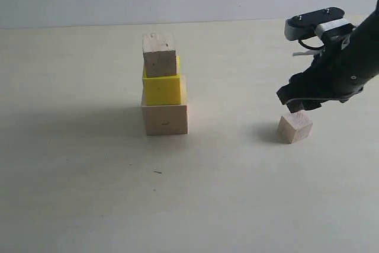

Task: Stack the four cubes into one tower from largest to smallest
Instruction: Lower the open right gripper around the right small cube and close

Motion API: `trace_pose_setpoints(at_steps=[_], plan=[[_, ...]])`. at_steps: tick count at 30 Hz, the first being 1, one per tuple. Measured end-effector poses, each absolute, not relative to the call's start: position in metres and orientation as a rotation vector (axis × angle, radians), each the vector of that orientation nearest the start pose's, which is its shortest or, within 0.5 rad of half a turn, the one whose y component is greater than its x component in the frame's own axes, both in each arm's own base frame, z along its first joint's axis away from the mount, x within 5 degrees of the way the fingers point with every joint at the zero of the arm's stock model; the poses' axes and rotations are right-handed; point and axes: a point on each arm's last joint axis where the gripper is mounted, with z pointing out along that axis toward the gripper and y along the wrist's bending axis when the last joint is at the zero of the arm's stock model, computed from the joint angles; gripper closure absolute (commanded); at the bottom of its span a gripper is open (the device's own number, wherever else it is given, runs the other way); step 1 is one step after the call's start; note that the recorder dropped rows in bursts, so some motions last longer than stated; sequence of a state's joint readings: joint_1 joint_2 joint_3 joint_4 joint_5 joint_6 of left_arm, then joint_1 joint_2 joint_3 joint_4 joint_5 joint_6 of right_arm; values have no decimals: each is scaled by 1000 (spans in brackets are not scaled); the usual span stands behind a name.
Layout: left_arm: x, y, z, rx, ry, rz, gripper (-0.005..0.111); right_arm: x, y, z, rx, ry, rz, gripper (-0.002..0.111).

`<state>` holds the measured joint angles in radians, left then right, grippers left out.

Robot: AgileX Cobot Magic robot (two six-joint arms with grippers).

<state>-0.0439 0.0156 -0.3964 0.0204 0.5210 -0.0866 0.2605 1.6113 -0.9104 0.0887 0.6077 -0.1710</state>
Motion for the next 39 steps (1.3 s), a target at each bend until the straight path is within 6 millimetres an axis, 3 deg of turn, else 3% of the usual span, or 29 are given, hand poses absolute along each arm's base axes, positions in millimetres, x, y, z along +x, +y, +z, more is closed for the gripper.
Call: trace_pose_setpoints(at_steps=[9, 15, 23, 39], plan=[[23, 0, 294, -29, 1624, -80, 107, 316, 89, 185, -614, 2915, 84, 50], [23, 0, 293, -29, 1628, -80, 107, 326, 91, 166, -645, 2985, 69, 50], [25, 0, 291, -28, 1625, -80, 107, 329, 91, 145, -676, 3035, 52, 45], [25, 0, 291, -29, 1622, -83, 107, 334, 91, 140, -684, 3000, 35, 45]])
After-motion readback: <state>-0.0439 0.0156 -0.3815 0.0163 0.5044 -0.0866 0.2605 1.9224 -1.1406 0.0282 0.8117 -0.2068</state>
